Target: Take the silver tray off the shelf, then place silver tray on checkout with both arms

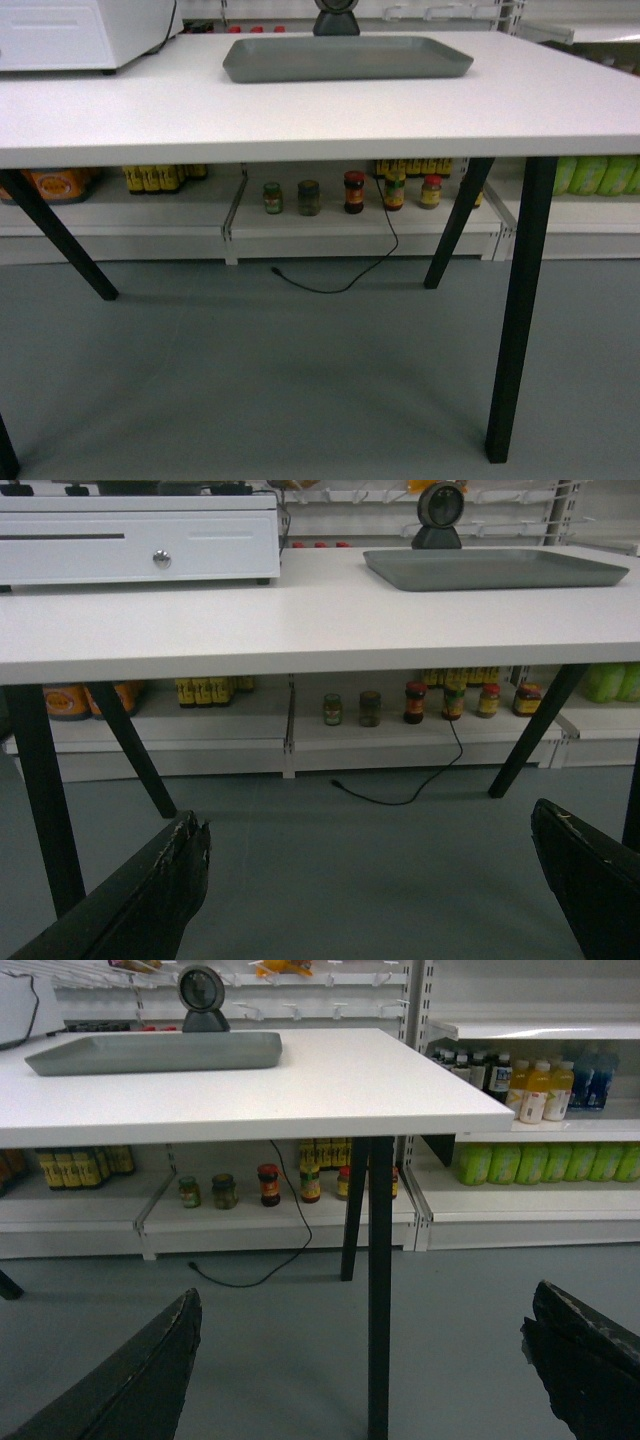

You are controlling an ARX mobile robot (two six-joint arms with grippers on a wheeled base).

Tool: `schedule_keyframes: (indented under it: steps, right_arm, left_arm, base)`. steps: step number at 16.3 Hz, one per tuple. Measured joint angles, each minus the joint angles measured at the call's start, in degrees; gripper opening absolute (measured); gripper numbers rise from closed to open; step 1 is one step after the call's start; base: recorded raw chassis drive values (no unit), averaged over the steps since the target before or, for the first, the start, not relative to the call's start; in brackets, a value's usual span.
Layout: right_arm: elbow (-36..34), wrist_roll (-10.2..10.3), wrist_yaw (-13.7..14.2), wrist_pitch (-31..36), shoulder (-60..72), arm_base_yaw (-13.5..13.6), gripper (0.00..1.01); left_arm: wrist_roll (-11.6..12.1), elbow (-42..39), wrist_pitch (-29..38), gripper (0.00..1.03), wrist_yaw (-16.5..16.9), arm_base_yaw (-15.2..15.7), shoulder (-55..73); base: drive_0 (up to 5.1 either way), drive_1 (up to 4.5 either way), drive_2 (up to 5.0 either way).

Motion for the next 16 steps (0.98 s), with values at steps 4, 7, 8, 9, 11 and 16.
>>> schedule_keyframes:
  steps: [4,7,8,9,11,16]
  right_arm:
    - [0.0,0.0,0.0,0.0,0.0,0.0,0.98]
    - [0.0,0.0,0.0,0.0,0.0,0.0,0.98]
    - [0.0,0.0,0.0,0.0,0.0,0.0,0.98]
    - [0.0,0.0,0.0,0.0,0.0,0.0,0.98]
    - [0.0,0.0,0.0,-0.2,0.0,0.0,0.98]
    - [0.0,0.0,0.0,-0.1,0.0,0.0,0.98]
  left_arm:
    - [0.0,0.0,-0.1,0.98,-0.1,0.0,0.0]
    - [0.0,0.0,-0.1,0.98,0.0,0.0,0.0]
    - [0.0,0.0,-0.1,0.98,-0.1,0.0,0.0]
    - [0.0,0.0,-0.1,0.98,0.0,0.0,0.0]
    - [0.1,0.0,-0.3,0.98,-0.1,0.0,0.0]
    - [0.1,0.0,-0.2,0.98,0.0,0.0,0.0]
  base:
    - [0.0,0.00,0.0]
    - [0.0,0.00,0.0]
    - [0.0,0.00,0.0]
    - [0.0,0.00,0.0]
    - [0.0,0.00,0.0]
    - [0.0,0.00,0.0]
